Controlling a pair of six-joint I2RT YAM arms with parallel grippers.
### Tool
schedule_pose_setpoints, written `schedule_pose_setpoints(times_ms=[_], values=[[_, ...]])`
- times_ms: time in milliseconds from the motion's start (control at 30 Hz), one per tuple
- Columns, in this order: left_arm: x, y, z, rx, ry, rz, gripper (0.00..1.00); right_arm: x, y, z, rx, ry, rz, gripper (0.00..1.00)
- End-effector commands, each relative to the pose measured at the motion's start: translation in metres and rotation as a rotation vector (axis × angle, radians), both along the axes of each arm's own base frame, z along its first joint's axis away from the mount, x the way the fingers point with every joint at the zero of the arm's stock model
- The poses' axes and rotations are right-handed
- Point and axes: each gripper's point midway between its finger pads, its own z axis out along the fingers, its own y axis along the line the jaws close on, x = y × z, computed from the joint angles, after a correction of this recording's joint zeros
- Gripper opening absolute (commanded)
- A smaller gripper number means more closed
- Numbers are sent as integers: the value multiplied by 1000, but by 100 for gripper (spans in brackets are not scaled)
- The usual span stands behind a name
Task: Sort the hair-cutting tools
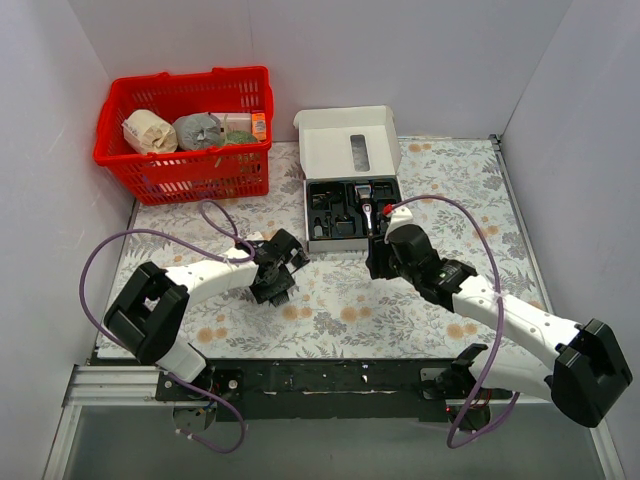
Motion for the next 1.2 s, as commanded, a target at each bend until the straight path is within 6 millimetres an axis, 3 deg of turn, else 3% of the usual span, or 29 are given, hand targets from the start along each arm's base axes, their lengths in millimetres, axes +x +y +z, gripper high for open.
schedule_pose_setpoints(times_ms=[0, 300, 433, 567, 767, 800, 867, 900, 967, 1000, 1167], values=[[-3, -3, 10, 10, 22, -71, 14, 0, 1, 13, 22, -39, 8, 58], [16, -17, 65, 19, -65, -166, 10, -4, -4, 24, 12, -49, 15, 59], [37, -35, 103, -18, -146, -216, 11, -5, -10, 30, 8, -67, -3, 59], [57, -53, 126, -40, -203, -264, 11, -7, -16, 34, 1, -73, -15, 60], [86, -91, 129, -67, -210, -360, 11, -20, -27, 23, -34, -18, -19, 60], [94, -98, 138, -82, -237, -369, 11, -23, -29, 24, -24, -19, -23, 60], [104, -107, 133, -70, -232, -387, 11, -28, -33, 17, -24, -11, -26, 60], [112, -114, 143, -79, -257, -405, 11, -29, -34, 19, -13, -18, -27, 60], [120, -122, 134, -65, -244, -422, 12, -34, -38, 14, -14, -6, -34, 60], [127, -129, 142, -76, -266, -436, 12, -35, -39, 15, -9, -8, -38, 60], [146, -155, 141, -98, -288, -500, 13, -43, -38, 10, 21, 19, -32, 61]])
